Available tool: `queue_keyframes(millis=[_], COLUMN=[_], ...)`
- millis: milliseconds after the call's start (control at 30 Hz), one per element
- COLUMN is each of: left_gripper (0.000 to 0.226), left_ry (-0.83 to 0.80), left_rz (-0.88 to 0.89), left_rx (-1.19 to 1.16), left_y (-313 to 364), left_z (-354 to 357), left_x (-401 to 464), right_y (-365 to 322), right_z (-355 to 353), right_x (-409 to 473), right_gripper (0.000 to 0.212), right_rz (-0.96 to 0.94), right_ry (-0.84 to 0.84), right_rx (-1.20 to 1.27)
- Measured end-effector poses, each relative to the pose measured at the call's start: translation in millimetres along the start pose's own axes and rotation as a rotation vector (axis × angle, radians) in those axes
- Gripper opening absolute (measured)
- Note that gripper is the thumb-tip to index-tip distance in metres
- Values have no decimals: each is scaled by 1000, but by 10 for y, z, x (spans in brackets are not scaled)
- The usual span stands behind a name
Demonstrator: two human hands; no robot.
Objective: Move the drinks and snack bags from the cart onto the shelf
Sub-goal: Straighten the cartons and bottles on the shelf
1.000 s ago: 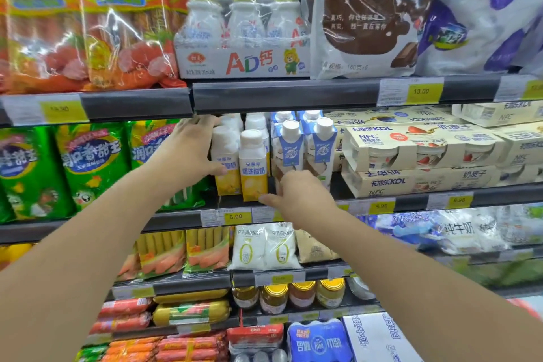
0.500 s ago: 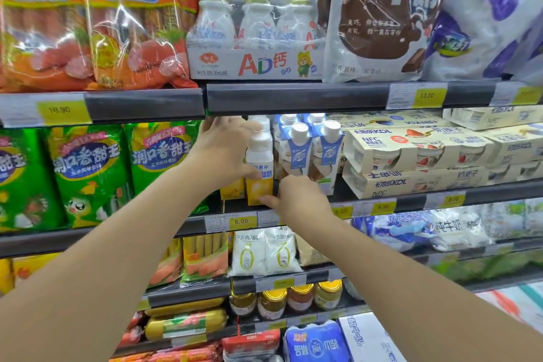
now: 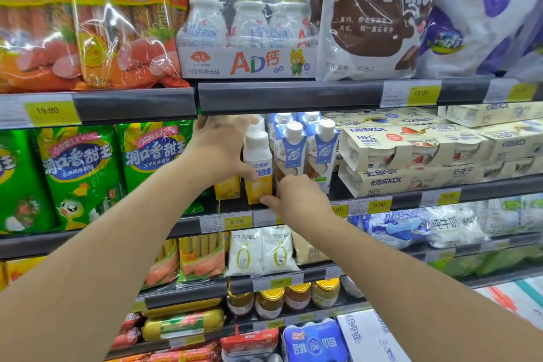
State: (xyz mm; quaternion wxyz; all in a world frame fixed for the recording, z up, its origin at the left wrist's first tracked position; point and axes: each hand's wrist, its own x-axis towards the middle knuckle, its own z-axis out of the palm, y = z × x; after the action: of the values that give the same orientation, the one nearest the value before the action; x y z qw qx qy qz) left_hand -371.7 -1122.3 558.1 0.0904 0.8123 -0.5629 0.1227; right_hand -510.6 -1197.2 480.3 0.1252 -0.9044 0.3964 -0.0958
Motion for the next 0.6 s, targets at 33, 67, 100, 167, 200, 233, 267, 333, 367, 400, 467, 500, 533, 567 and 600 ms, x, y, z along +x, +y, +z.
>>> queue_keyframes(millis=[33,67,100,167,200,233,267,333,367,400,467,500,533,567,600], left_gripper=[114,115,113,105,100,94,90,85,85,85,86,87,88,88,87], left_ry=[-18,-37,-60,-92,-95,-96,-95,-98,-103,-110,-126,-134,-139,-140,-136], left_rz=[-9,-18,-30,-57,-69,-81,-91,-116,-126,-132,-138,-141,-142,-142,-141], left_rx=[12,25,34,40,34,21,-2,-57,-78,-94,-114,-119,-123,-128,-135], left_y=[-43,-92,-139,-202,-213,-210,-199,-182,-182,-186,-196,-198,-197,-198,-194], left_z=[-36,-71,-99,-129,-126,-118,-106,-89,-90,-96,-116,-126,-136,-145,-154], left_x=[-6,-13,-22,-46,-54,-58,-56,-43,-36,-31,-31,-37,-44,-55,-70], right_y=[-4,-11,-18,-35,-48,-58,-66,-74,-74,-75,-79,-84,-91,-94,-97], right_z=[1,3,3,7,6,6,5,3,5,7,14,12,10,8,6], right_x=[3,2,1,-3,-3,-2,0,7,10,12,19,21,25,29,33], right_gripper=[47,47,46,45,45,44,43,42,41,41,40,40,39,38,37], right_rz=[0,-3,-8,-17,-18,-18,-19,-21,-21,-21,-17,-13,-10,-7,-4], right_ry=[2,7,14,14,9,5,4,12,16,18,24,27,31,32,30], right_rx=[-1,0,3,6,1,-7,-14,-22,-23,-26,-29,-28,-28,-27,-25])
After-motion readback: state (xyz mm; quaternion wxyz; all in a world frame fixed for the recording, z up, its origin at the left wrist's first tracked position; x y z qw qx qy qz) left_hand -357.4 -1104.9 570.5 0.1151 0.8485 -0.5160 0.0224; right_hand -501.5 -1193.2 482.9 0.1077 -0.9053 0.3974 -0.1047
